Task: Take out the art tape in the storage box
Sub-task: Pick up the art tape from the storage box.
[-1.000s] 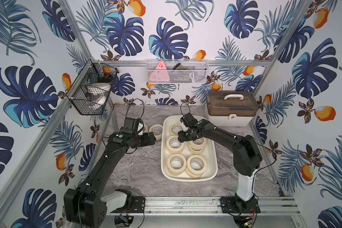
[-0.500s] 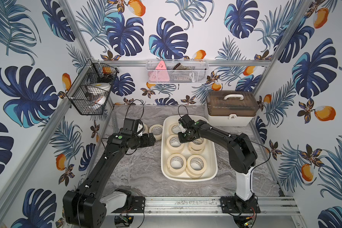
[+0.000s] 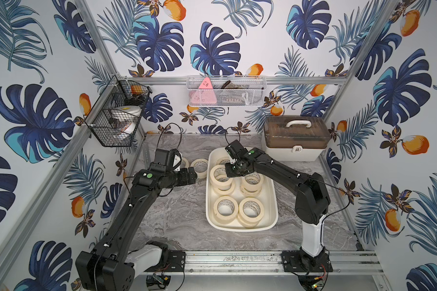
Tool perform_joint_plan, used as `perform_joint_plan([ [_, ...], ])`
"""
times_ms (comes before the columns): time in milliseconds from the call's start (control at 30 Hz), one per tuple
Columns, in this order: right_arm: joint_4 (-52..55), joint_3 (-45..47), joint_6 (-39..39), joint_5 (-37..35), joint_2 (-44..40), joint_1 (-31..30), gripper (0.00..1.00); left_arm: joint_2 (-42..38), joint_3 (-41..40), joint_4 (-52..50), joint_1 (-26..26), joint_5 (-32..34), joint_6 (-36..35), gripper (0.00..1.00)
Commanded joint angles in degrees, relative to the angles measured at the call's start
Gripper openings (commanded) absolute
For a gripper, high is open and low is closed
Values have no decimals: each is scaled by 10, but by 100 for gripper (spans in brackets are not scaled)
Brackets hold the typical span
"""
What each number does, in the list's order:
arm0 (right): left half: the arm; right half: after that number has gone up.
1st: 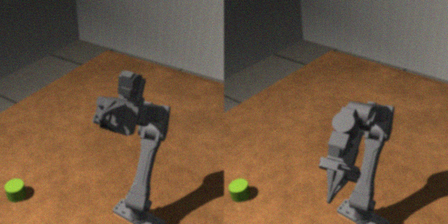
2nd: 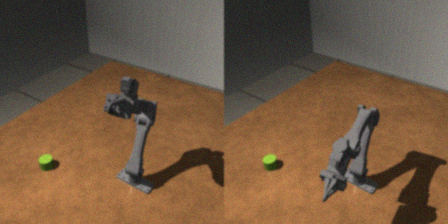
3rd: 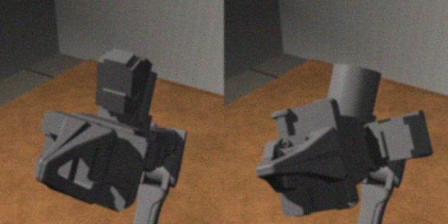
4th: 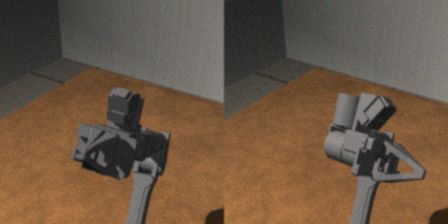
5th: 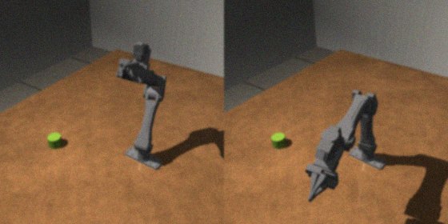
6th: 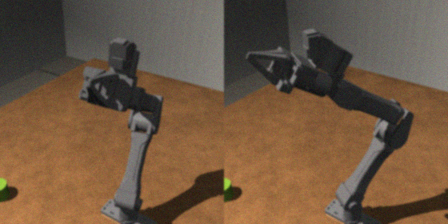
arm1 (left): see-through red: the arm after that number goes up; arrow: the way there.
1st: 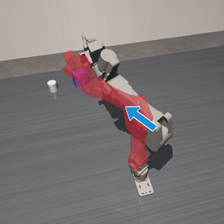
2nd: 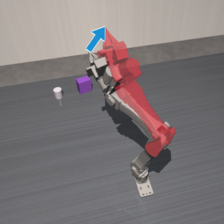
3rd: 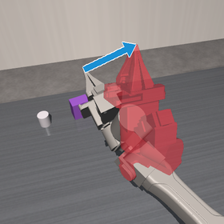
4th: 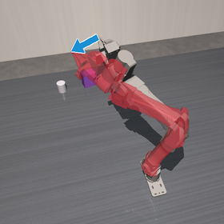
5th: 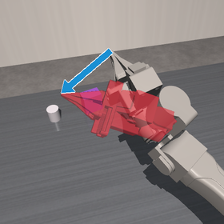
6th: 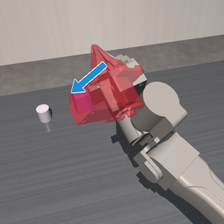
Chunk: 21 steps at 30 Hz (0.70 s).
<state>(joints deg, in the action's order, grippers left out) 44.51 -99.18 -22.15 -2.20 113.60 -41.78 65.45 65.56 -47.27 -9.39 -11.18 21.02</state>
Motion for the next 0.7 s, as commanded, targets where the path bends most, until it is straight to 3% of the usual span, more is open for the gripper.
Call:
perform_joint_plan([
  [0, 38, -31, -40, -16, 0, -19, 13, -4, 20, -17, -7, 30, -15, 91],
  [333, 77, -133, -69, -25, 42, -81, 14, 13, 69, -46, -49, 83, -22, 82],
  [667, 58, -151, -69, -32, 42, -121, 15, 51, 62, -49, -62, 89, -29, 77],
])
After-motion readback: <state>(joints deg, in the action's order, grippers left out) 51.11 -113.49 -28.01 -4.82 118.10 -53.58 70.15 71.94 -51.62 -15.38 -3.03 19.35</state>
